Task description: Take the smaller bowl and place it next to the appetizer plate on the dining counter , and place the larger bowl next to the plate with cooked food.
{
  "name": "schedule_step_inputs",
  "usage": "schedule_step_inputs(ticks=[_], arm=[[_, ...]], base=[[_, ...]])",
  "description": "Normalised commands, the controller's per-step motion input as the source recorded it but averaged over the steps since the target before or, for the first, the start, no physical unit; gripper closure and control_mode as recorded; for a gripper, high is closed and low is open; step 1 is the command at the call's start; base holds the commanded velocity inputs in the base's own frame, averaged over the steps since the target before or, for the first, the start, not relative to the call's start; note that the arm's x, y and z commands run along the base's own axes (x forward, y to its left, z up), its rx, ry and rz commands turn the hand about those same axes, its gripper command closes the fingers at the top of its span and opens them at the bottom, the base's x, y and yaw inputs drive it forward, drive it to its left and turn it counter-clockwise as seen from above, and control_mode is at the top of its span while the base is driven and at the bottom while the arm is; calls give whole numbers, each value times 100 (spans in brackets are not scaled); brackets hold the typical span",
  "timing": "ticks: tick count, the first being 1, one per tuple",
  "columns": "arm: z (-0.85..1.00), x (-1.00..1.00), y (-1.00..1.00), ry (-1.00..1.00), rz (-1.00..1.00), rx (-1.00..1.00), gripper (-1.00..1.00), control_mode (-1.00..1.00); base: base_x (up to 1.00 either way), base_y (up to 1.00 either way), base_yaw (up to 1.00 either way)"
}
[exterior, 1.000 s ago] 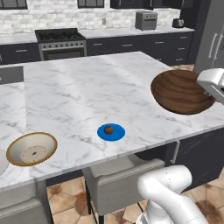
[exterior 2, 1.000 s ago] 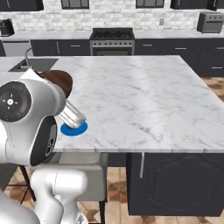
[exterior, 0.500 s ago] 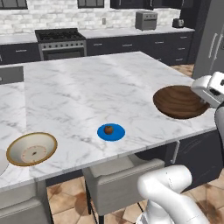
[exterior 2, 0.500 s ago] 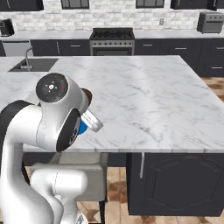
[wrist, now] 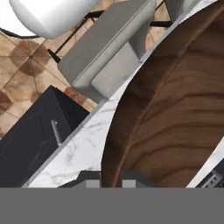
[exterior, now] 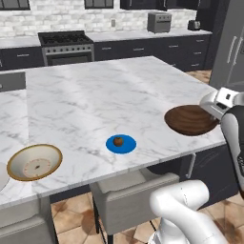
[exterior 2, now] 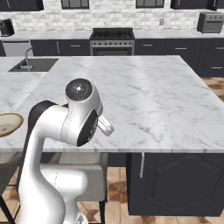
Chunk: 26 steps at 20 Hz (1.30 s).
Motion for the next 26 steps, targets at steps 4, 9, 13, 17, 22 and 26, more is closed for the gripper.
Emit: schedule_step_inputs(ticks=[4, 9, 13, 17, 22, 26], arm=[[-59, 37, 0, 5, 0, 0, 100, -100], [-53, 32, 0, 5, 0, 0, 100, -100], [-45, 38, 0, 4, 0, 0, 100, -100], [-40, 43, 0, 3, 0, 0, 100, -100], [-38, 48, 0, 2, 0, 0, 100, -100], [-34, 53, 0, 0, 0, 0, 100, -100]], base=[[0, 0, 0], [0, 0, 0], [0, 0, 0], [0, 0, 0], [0, 0, 0], [0, 0, 0]])
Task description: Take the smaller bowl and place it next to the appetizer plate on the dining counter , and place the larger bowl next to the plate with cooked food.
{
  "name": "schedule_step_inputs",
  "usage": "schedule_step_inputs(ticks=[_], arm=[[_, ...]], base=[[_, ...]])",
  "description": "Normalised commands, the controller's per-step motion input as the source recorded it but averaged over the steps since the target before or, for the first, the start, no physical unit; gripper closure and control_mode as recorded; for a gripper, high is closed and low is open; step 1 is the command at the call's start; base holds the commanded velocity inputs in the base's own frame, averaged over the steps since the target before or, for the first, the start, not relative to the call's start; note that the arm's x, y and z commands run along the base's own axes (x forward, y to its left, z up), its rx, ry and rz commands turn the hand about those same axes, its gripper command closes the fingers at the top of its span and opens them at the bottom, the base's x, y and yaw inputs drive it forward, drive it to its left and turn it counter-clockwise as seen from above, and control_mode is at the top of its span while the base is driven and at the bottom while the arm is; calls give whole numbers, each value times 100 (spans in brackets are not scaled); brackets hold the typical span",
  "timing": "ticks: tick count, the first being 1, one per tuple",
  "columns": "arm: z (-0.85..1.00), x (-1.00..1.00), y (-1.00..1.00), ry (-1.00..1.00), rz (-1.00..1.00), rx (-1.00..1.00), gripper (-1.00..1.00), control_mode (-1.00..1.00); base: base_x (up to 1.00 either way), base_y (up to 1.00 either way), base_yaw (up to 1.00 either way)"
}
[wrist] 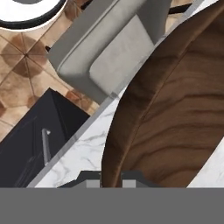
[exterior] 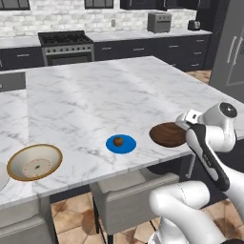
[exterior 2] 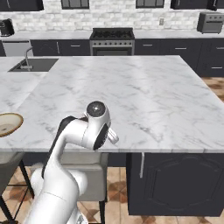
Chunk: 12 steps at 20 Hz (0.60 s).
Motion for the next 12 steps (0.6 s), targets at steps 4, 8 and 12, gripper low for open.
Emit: schedule_step_inputs(ticks=[4, 8, 12], arm=[[-31, 55, -1, 0, 0, 0, 100, -100], [-30, 54, -3, 0, 0, 0, 100, -100], [-28, 53, -4, 0, 0, 0, 100, -100]], base=[[0, 0, 0], [0, 0, 0], [0, 0, 0]])
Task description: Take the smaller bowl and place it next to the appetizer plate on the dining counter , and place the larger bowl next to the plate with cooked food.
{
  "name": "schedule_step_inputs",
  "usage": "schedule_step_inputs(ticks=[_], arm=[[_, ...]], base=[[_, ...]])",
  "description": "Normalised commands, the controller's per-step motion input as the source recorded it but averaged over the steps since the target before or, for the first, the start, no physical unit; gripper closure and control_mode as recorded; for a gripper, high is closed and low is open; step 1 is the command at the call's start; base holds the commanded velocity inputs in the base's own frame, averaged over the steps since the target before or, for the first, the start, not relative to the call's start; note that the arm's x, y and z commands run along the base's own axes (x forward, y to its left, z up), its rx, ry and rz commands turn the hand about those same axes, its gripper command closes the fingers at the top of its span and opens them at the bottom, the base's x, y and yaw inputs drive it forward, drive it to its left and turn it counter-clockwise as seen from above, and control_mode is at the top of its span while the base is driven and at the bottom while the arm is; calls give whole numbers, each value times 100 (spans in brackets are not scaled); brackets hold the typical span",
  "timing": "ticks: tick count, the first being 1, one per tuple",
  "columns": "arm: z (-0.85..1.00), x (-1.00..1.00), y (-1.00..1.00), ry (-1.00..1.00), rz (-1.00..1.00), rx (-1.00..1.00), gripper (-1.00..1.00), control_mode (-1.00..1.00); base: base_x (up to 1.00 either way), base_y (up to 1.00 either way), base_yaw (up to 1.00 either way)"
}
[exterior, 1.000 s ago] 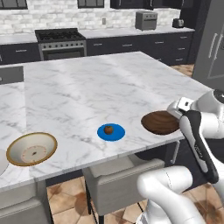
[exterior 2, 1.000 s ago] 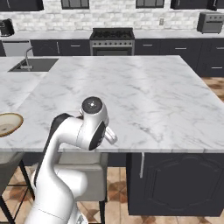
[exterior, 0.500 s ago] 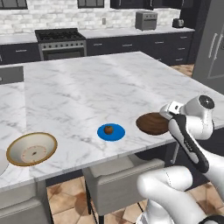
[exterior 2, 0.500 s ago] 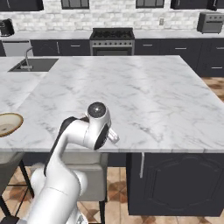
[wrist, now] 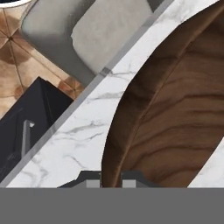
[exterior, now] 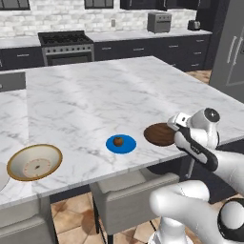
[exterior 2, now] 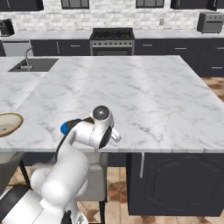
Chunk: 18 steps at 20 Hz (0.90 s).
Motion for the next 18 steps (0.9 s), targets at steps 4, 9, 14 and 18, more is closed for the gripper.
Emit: schedule_step_inputs(ticks=[4, 9, 14, 18], arm=[[-30, 47, -2, 1, 0, 0, 100, -100], [-32, 36, 0, 3, 0, 0, 100, -100], [-35, 33, 0, 2, 0, 0, 100, -100], [-34, 38, 0, 2, 0, 0, 100, -100]], base=[[0, 0, 0], [0, 0, 0], [0, 0, 0], [0, 0, 0]])
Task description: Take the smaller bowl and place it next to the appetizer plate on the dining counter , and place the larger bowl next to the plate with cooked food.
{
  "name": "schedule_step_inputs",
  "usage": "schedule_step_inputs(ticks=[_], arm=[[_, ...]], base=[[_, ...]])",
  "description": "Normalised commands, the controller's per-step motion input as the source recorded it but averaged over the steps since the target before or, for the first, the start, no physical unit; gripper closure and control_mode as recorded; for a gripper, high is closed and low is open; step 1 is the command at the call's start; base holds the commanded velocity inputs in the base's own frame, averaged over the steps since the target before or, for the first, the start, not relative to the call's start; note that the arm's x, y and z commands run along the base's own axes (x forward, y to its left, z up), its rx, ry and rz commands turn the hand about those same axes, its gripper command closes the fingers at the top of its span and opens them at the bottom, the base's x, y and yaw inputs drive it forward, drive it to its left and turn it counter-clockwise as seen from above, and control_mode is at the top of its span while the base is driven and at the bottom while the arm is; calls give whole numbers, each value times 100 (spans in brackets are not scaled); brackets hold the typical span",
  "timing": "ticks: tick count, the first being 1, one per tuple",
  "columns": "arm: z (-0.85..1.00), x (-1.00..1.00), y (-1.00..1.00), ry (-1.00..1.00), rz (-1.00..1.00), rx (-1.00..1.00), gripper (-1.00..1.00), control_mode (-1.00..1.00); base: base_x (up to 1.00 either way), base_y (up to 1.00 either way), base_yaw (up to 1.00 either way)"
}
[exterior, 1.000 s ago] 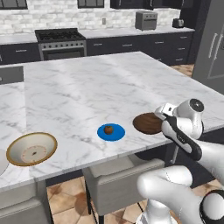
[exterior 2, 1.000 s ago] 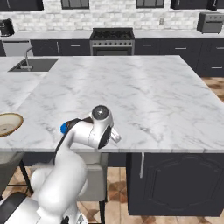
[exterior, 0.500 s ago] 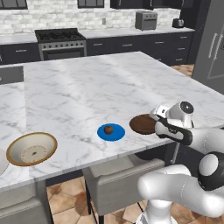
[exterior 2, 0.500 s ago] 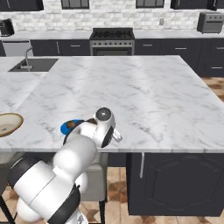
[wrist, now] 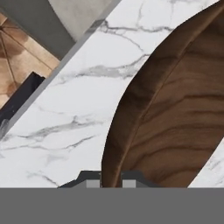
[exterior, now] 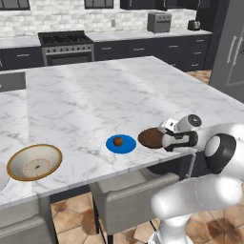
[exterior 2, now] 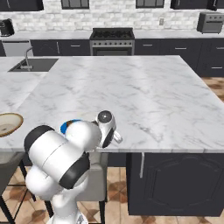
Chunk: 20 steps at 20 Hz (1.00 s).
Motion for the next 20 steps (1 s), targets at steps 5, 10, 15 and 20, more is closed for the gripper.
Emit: schedule_step_inputs(ticks=[5, 10, 15, 20], arm=[[-34, 42, -1, 2, 0, 0, 100, -100], [-36, 47, -11, 1, 0, 0, 100, -100], [-23, 38, -27, 3, 0, 0, 100, -100], [77, -1, -52, 2, 0, 0, -100, -100]], base=[[0, 0, 0], [0, 0, 0], [0, 0, 0], [0, 0, 0]])
